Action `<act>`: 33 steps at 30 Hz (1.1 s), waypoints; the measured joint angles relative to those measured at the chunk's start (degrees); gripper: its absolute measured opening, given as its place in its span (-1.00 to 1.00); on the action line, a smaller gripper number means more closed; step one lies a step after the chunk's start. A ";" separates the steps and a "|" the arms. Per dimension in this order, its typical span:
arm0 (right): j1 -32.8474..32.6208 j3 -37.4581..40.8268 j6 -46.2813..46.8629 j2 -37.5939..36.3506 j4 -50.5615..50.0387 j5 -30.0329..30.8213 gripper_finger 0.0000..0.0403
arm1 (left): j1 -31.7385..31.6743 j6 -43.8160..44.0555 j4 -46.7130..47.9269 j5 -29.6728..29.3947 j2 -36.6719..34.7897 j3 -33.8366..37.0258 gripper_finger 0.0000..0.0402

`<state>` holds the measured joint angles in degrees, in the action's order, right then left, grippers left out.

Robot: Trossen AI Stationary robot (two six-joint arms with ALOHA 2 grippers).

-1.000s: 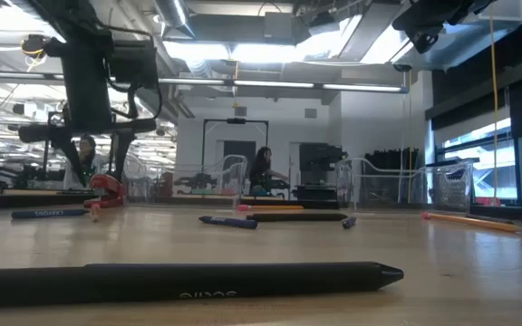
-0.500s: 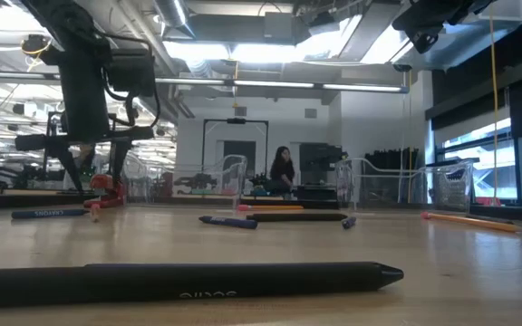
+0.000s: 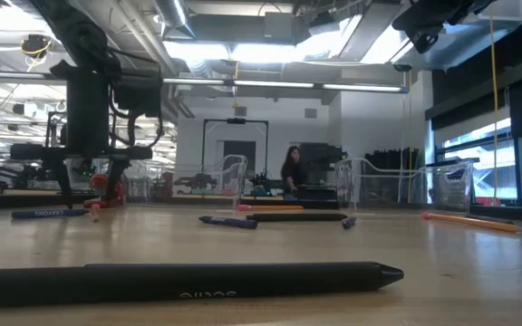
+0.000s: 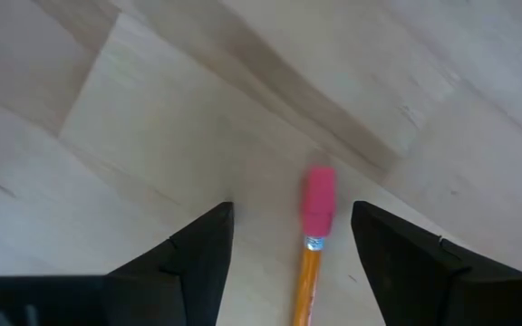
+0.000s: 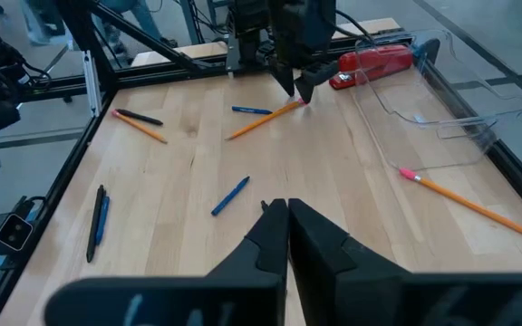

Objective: Sort crayons/erasers/pens/pencils in bins
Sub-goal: Put the yellow pencil into the top left transparent bin

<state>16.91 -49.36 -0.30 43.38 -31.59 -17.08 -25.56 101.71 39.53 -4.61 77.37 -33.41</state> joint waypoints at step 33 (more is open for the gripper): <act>0.00 0.00 0.00 0.00 0.00 0.00 -0.93 | 0.81 -0.35 0.22 -0.17 0.21 -0.02 0.09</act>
<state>16.91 -49.36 -0.30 43.38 -31.59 -17.08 -24.75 101.35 39.75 -4.78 77.58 -33.43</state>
